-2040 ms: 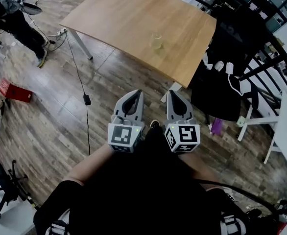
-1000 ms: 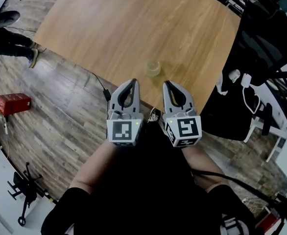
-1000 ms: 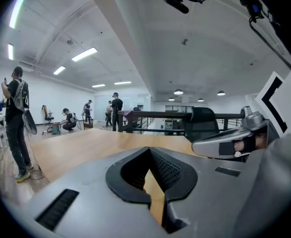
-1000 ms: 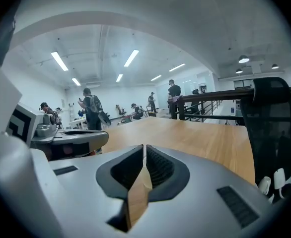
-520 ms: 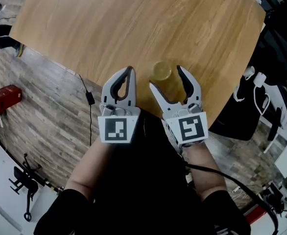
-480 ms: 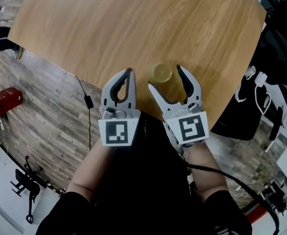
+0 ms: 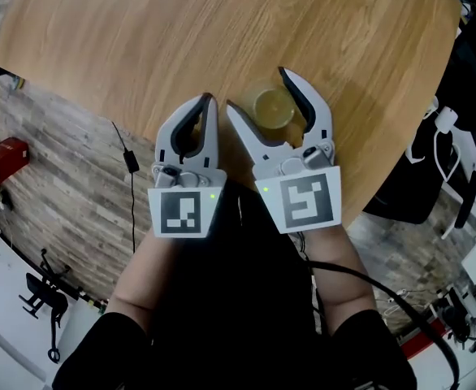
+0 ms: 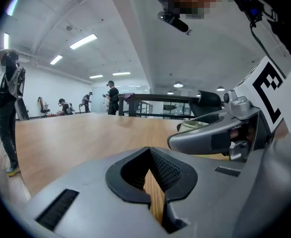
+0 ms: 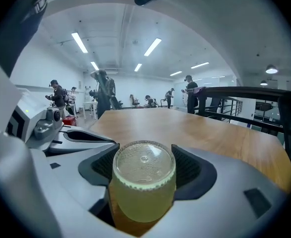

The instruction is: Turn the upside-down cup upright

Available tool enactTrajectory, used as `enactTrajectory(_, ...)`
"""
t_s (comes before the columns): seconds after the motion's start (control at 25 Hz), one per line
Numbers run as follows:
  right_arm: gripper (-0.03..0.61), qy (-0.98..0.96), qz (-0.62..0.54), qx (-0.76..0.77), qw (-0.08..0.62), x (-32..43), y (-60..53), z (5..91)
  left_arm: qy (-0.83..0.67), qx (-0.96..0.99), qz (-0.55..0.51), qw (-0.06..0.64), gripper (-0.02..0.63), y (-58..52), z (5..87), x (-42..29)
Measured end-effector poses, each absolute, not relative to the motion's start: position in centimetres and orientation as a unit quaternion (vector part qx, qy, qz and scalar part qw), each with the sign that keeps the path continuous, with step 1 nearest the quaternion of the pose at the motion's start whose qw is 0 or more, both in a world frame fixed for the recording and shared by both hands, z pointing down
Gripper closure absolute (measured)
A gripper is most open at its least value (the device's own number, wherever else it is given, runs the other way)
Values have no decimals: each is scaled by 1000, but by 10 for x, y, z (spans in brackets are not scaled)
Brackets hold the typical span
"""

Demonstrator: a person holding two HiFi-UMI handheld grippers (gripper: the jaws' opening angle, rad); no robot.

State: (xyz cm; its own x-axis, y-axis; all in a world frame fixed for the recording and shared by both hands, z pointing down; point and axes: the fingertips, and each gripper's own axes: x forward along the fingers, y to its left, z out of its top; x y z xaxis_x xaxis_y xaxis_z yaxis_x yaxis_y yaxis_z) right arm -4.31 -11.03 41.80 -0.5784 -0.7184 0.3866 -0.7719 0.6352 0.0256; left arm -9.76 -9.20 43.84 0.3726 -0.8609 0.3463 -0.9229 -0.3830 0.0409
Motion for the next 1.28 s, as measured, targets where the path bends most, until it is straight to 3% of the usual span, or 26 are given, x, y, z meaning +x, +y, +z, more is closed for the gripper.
enactTrajectory(0.28, 253, -881, 99, 437, 153, -25, -115, 397, -490, 857, 142, 68, 605, -85, 429, -73)
enactTrajectory(0.36, 253, -881, 98, 439, 147, -18, -118, 386, -458, 875, 155, 38, 415, -81, 424, -57)
enactTrajectory(0.4, 253, -882, 96, 439, 145, -16, -120, 380, -445, 881, 155, 25, 371, -80, 421, -50)
enactTrajectory(0.56, 254, -883, 75, 439, 146, -5, -122, 359, -406, 903, 139, -14, 311, -81, 401, -29)
enactTrajectory(0.6, 255, -883, 71, 441, 143, -1, -123, 354, -386, 912, 137, -19, 269, -80, 397, -22)
enactTrajectory(0.88, 255, -901, 93, 406, 121, -5, -116, 338, -318, 933, 160, -47, 184, -73, 402, 13)
enactTrajectory(1.28, 255, -918, 133, 358, 106, -8, -95, 336, -306, 938, 155, -43, 185, -79, 406, 38)
